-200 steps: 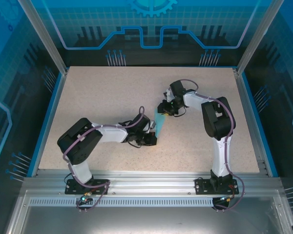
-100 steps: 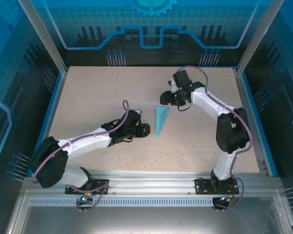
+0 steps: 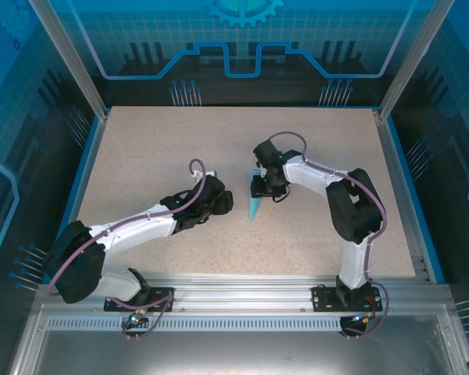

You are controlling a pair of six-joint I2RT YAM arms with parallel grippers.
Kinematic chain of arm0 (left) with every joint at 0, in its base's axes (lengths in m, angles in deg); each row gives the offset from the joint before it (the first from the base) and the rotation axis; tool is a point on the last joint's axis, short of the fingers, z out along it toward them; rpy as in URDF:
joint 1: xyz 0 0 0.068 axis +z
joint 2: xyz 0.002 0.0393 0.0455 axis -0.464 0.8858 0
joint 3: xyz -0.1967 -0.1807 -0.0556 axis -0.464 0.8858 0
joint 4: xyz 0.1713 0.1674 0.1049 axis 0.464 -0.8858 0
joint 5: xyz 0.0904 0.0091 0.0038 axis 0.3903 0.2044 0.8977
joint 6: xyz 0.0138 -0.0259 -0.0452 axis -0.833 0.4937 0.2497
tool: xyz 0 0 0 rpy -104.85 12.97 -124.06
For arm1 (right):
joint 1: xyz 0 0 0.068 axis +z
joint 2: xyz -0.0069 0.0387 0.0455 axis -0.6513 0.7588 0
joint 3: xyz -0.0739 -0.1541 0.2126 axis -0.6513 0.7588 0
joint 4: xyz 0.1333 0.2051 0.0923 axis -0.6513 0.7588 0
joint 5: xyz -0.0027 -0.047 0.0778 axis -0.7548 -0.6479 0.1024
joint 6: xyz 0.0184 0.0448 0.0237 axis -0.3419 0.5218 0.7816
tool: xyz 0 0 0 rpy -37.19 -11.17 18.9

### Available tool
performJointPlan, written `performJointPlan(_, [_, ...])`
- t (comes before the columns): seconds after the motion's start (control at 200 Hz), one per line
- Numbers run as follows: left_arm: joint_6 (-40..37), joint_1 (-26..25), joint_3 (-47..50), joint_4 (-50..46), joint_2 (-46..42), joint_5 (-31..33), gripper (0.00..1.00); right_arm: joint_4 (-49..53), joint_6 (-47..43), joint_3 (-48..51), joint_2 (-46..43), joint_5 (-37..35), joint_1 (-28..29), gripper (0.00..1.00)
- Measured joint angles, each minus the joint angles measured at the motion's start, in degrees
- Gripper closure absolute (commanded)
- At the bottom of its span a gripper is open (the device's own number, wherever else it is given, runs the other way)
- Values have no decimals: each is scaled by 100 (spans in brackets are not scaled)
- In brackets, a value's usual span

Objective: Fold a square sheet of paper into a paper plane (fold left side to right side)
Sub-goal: Turn over the paper plane at the center of the table.

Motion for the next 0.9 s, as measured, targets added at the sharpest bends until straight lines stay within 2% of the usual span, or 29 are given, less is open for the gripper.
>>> performJointPlan(0.105, [20,0,0,-20,-50,55,30,-46,2,42,-42,4,0,100])
performJointPlan(0.3, [22,0,2,-168,-315,203,29,-192,-131,313,-651,273,7,100])
performJointPlan(0.54, [24,0,59,-328,-776,466,28,-964,-258,1220,-1888,1436,-22,100])
performJointPlan(0.76, [35,0,83,-470,-879,579,27,-1709,-236,2236,-1615,2164,-522,100])
performJointPlan(0.9, [35,0,83,-553,-883,616,27,-1775,-317,2535,-1408,2144,-960,77])
